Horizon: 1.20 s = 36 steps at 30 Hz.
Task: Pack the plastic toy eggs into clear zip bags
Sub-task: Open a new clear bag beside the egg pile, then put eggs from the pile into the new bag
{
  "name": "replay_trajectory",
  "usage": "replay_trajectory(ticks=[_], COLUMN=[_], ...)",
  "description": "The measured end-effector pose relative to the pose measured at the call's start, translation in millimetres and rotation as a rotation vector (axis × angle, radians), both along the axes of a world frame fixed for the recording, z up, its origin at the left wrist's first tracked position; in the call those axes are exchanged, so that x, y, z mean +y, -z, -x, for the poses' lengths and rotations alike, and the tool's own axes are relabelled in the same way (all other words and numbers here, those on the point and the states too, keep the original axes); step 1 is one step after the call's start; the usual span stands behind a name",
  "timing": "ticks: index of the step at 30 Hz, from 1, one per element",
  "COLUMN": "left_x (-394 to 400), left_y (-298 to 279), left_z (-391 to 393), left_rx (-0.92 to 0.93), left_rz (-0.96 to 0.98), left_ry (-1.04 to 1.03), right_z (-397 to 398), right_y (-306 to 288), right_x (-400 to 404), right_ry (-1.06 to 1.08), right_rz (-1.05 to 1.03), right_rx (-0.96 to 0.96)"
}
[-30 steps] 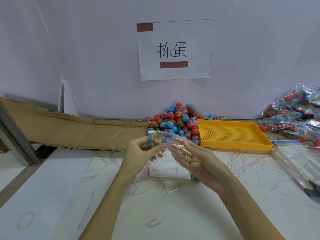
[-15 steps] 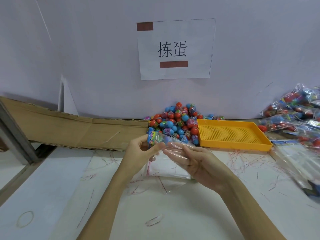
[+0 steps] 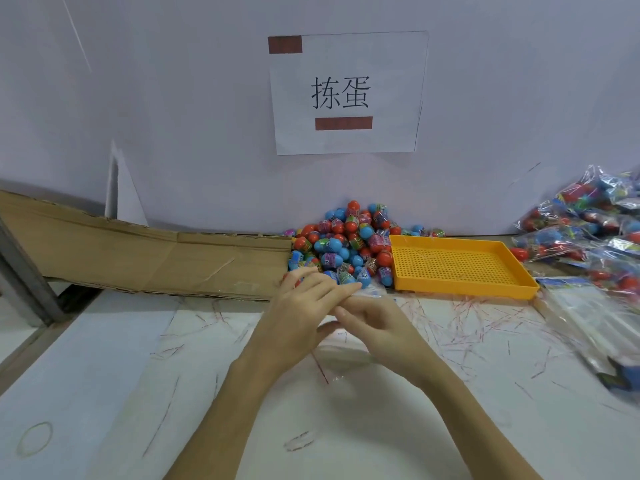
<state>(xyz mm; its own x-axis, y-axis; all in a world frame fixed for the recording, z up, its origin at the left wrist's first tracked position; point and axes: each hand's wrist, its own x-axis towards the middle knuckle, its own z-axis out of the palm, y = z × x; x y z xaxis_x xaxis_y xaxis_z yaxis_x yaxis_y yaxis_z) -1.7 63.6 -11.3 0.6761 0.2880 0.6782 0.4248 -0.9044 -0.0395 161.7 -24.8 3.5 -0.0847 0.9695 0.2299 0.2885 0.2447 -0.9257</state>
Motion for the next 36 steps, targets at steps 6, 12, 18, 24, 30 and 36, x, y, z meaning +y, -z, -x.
replay_trajectory(ticks=[6, 12, 18, 24, 30, 36], left_x=[9, 25, 33, 33, 32, 27], left_y=[-6, -9, -2, -2, 1, -3], left_z=[18, 42, 45, 45, 43, 39], left_rx=[-0.174, -0.706, -0.857, -0.811, -0.722, -0.689], left_rz=[0.058, 0.643, 0.800, 0.812, 0.819, 0.837], left_ry=[-0.136, -0.394, -0.410, -0.367, -0.371, -0.336], right_z=[-3, -10, 19, 44, 54, 44], right_y=[-12, -1, 2, 2, 21, 12], right_x=[-2, 5, 45, 114, 122, 92], right_ry=[0.139, 0.318, 0.203, 0.192, 0.280, 0.472], right_rz=[-0.126, -0.140, -0.169, -0.119, -0.189, -0.267], right_rx=[0.076, -0.037, -0.566, -0.847, -0.900, -0.387])
